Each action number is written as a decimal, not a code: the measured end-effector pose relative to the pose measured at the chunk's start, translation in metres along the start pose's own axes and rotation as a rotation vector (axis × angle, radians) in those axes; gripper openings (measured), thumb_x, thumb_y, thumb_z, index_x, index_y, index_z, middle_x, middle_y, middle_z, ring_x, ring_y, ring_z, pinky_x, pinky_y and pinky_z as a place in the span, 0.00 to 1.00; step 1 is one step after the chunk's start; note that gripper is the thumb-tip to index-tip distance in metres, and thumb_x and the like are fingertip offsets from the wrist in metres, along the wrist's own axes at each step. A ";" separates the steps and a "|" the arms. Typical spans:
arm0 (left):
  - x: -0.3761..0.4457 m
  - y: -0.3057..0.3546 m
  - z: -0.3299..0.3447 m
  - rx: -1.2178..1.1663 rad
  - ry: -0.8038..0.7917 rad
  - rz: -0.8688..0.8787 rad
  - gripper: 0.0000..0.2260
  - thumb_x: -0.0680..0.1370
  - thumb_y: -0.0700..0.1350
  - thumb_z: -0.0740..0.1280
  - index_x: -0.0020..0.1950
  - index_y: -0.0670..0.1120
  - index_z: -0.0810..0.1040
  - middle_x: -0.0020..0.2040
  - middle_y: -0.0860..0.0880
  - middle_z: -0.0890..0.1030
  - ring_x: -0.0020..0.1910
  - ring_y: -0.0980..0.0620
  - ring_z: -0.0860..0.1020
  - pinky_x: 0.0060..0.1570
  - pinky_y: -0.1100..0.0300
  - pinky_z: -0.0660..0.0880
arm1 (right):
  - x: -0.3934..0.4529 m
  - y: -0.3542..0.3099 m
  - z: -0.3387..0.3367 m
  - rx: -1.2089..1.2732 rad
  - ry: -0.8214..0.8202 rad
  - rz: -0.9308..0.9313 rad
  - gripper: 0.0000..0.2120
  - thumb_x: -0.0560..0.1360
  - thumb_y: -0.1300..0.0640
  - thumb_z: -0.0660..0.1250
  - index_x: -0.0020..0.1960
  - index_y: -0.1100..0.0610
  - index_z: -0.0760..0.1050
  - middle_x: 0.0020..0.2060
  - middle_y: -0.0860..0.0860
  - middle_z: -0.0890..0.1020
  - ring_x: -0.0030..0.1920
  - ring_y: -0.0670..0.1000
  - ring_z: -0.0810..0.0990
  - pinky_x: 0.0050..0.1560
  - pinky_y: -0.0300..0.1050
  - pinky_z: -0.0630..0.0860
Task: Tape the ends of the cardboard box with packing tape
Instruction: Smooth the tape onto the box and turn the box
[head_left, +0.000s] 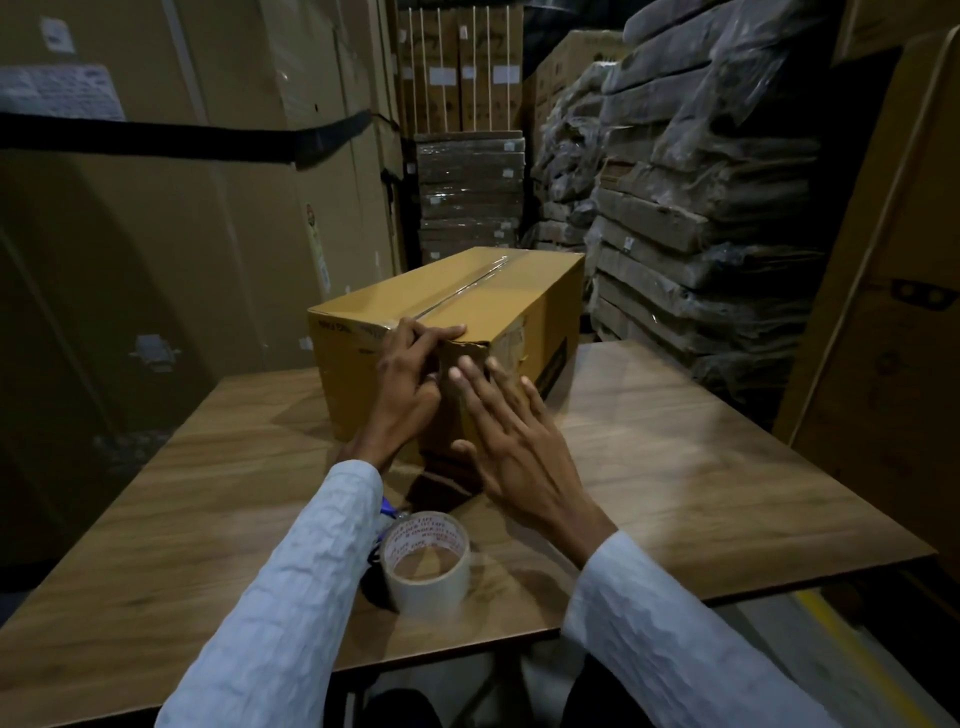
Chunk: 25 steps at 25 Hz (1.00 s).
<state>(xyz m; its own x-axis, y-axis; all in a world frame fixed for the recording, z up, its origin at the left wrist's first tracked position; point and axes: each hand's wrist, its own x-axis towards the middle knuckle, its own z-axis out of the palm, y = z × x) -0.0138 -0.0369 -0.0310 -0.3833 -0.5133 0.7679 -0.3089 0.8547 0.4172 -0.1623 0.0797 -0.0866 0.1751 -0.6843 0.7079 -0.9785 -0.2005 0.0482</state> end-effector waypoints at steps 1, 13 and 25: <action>-0.001 0.000 -0.001 -0.002 -0.001 0.003 0.27 0.72 0.34 0.60 0.69 0.48 0.79 0.55 0.48 0.70 0.57 0.48 0.71 0.58 0.43 0.74 | 0.005 0.003 0.002 -0.084 -0.036 -0.033 0.34 0.85 0.42 0.55 0.84 0.54 0.47 0.84 0.50 0.48 0.83 0.50 0.43 0.81 0.57 0.50; 0.000 0.000 0.003 0.003 0.018 -0.016 0.26 0.71 0.34 0.60 0.67 0.47 0.80 0.54 0.49 0.69 0.57 0.47 0.70 0.59 0.44 0.74 | -0.008 -0.006 0.005 0.335 0.224 0.151 0.16 0.80 0.59 0.66 0.67 0.59 0.78 0.69 0.55 0.78 0.75 0.53 0.70 0.71 0.58 0.72; 0.010 -0.025 -0.017 0.224 -0.109 -0.076 0.20 0.82 0.52 0.58 0.74 0.55 0.73 0.75 0.50 0.73 0.79 0.49 0.61 0.80 0.44 0.43 | 0.016 -0.025 0.040 0.630 0.247 0.522 0.36 0.84 0.52 0.64 0.84 0.50 0.46 0.82 0.54 0.59 0.79 0.54 0.64 0.74 0.50 0.70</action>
<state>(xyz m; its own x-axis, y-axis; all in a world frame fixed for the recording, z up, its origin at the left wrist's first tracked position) 0.0050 -0.0623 -0.0257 -0.4391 -0.5911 0.6766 -0.5206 0.7812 0.3445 -0.1309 0.0454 -0.1046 -0.3820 -0.6394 0.6673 -0.6708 -0.3049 -0.6761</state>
